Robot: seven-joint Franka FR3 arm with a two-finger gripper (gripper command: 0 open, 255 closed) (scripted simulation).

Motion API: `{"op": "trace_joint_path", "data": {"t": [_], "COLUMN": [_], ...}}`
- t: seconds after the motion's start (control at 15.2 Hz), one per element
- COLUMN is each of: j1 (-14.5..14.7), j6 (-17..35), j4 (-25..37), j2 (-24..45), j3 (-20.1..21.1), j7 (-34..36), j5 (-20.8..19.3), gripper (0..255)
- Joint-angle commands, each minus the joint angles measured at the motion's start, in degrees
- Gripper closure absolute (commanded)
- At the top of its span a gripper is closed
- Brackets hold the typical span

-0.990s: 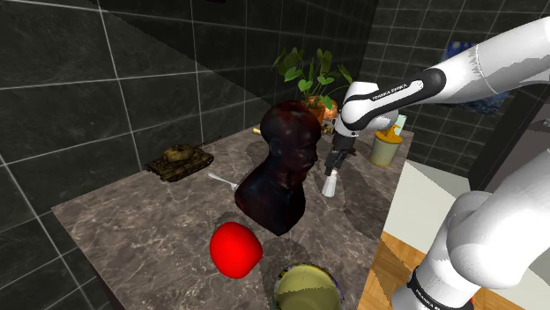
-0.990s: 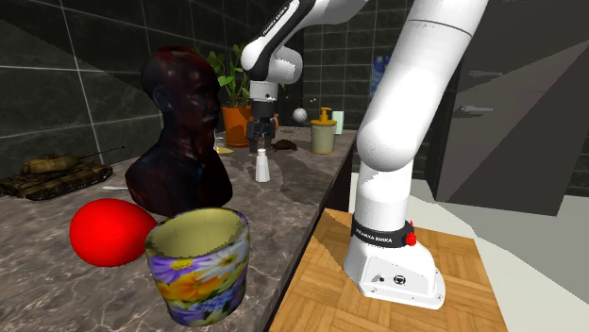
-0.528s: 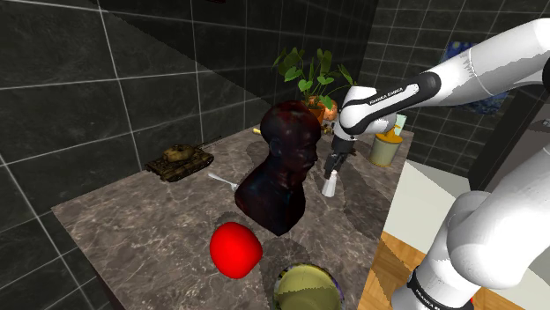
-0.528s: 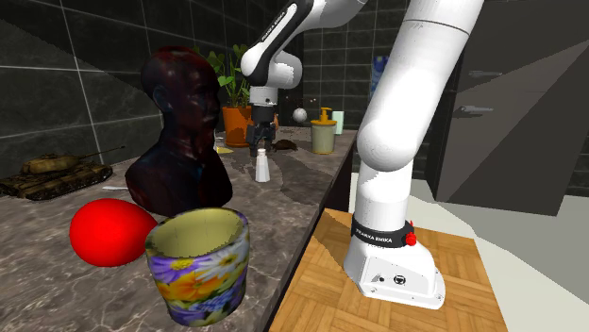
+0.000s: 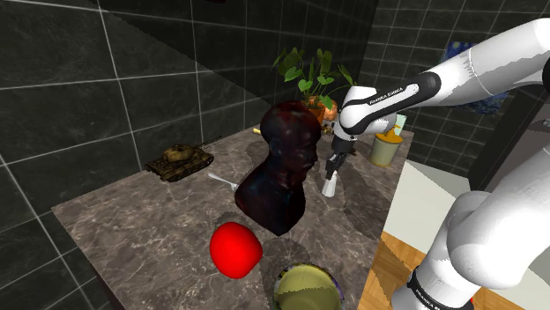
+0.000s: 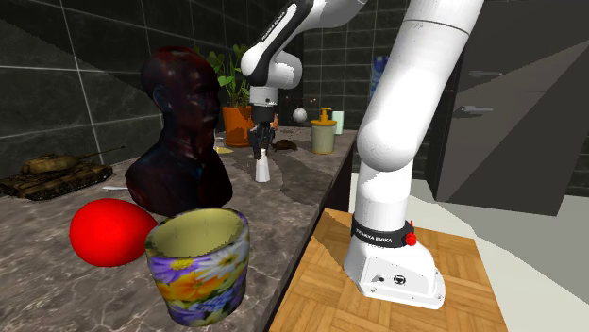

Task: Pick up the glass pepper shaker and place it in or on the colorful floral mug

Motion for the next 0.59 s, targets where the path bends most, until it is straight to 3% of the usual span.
{"op": "trace_joint_path", "data": {"t": [0.0,0.26,0.53], "j1": [0.0,0.0,-0.3], "j6": [0.0,0.0,-3.5], "j4": [0.0,0.0,1.5], "j2": [0.0,0.0,-2.1], "j3": [0.0,0.0,0.6], "j7": [0.0,0.0,1.0], "j5": [0.0,0.0,-0.9], "gripper": [255,255,255]}}
